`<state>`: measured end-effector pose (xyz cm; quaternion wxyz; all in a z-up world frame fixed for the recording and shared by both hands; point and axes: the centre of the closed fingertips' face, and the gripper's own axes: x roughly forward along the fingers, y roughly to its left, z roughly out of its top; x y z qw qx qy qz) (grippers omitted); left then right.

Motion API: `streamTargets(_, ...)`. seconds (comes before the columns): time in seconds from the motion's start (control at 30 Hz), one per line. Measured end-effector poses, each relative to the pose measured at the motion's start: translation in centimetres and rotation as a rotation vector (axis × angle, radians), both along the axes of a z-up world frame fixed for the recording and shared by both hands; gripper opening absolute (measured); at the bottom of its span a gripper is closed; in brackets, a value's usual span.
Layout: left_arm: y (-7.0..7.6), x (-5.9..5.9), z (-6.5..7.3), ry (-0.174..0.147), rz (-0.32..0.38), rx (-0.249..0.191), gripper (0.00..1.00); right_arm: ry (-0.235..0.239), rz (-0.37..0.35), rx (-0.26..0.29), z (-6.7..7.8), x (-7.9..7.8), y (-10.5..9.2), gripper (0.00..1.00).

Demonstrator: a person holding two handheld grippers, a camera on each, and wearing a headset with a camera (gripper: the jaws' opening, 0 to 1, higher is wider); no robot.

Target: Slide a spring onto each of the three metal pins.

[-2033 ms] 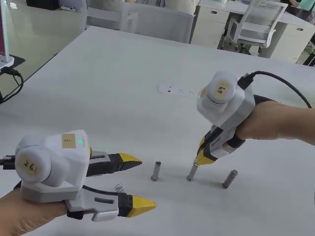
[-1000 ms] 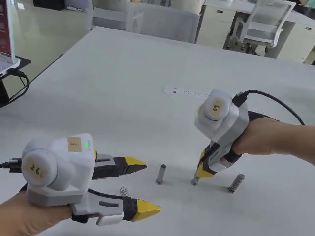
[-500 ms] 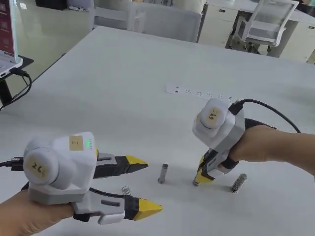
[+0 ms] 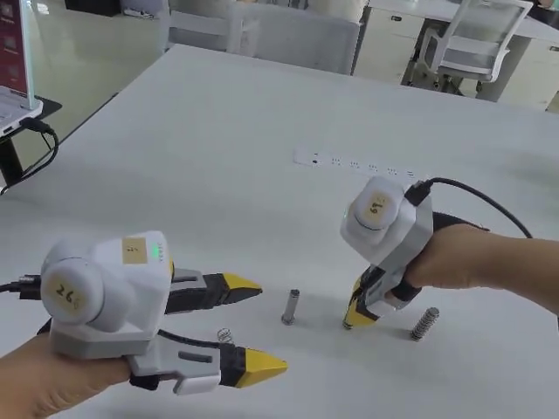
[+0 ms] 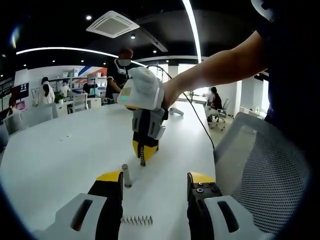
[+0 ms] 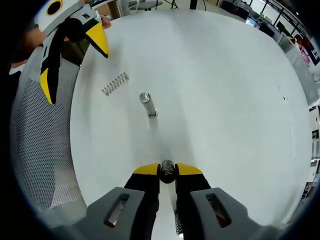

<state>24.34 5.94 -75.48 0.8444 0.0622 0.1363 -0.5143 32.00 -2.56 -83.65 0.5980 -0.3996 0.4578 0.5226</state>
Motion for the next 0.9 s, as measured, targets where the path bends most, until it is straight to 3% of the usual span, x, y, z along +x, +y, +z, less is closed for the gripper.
streamTargets(0.47, -0.1, 0.0, 0.0, 0.000, -0.003, 0.005, 0.46, -0.003, -0.022, 0.023, 0.5, 0.0, -0.5, 0.17)
streamTargets(0.9, -0.3, 0.0, 0.2, -0.003, -0.007, 0.010, 0.46, -0.029, -0.052, 0.068, 2.2, 0.2, -1.1, 0.20)
